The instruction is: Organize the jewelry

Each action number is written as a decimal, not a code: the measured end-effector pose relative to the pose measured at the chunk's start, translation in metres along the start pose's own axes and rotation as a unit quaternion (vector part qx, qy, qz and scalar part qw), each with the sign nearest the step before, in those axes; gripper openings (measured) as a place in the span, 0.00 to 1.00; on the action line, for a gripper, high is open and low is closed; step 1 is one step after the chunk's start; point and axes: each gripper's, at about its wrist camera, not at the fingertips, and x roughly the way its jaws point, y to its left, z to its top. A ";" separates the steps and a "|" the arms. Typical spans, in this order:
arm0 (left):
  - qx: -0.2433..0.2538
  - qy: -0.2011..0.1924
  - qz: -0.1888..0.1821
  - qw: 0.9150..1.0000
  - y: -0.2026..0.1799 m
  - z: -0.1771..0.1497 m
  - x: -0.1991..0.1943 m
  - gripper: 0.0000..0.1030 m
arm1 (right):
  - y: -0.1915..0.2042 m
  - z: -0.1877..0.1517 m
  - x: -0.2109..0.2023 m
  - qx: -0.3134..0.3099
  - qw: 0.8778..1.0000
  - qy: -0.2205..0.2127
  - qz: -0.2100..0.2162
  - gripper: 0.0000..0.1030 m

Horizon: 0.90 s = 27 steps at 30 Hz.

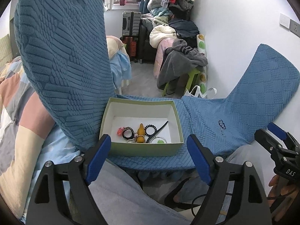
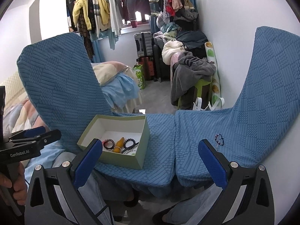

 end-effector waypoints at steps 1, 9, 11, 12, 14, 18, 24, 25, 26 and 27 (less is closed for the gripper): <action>0.000 0.000 0.000 1.000 0.000 0.000 0.000 0.81 | 0.000 0.000 0.000 0.000 1.000 0.000 0.000 1.00; 0.007 0.007 -0.003 1.000 0.001 0.000 0.000 0.81 | -0.002 -0.001 0.002 0.009 1.000 0.004 -0.001 1.00; 0.007 0.008 -0.002 1.000 0.000 0.000 0.001 0.82 | -0.002 -0.001 0.002 0.009 1.000 0.005 -0.002 1.00; 0.008 0.009 -0.002 1.000 0.000 0.000 0.001 0.82 | -0.002 -0.001 0.002 0.009 1.000 0.004 -0.002 1.00; 0.012 0.009 0.001 1.000 -0.002 0.000 0.001 0.82 | -0.002 0.000 0.001 0.008 1.000 0.002 -0.003 1.00; 0.014 0.008 0.000 1.000 -0.004 0.001 0.001 0.83 | -0.002 -0.001 0.000 0.009 1.000 0.000 -0.003 1.00; 0.014 0.015 0.006 1.000 -0.005 0.000 0.003 0.83 | -0.002 0.001 0.002 0.009 1.000 0.001 -0.003 1.00; 0.014 0.018 0.005 1.000 -0.004 0.000 0.003 0.83 | -0.002 0.000 0.002 0.007 1.000 0.001 -0.005 1.00; 0.013 0.019 0.005 1.000 -0.004 0.001 0.003 0.83 | -0.001 0.000 0.001 0.006 1.000 0.002 -0.006 1.00; 0.012 0.021 0.005 1.000 -0.004 0.001 0.004 0.83 | -0.001 0.000 0.001 0.006 1.000 0.002 -0.006 1.00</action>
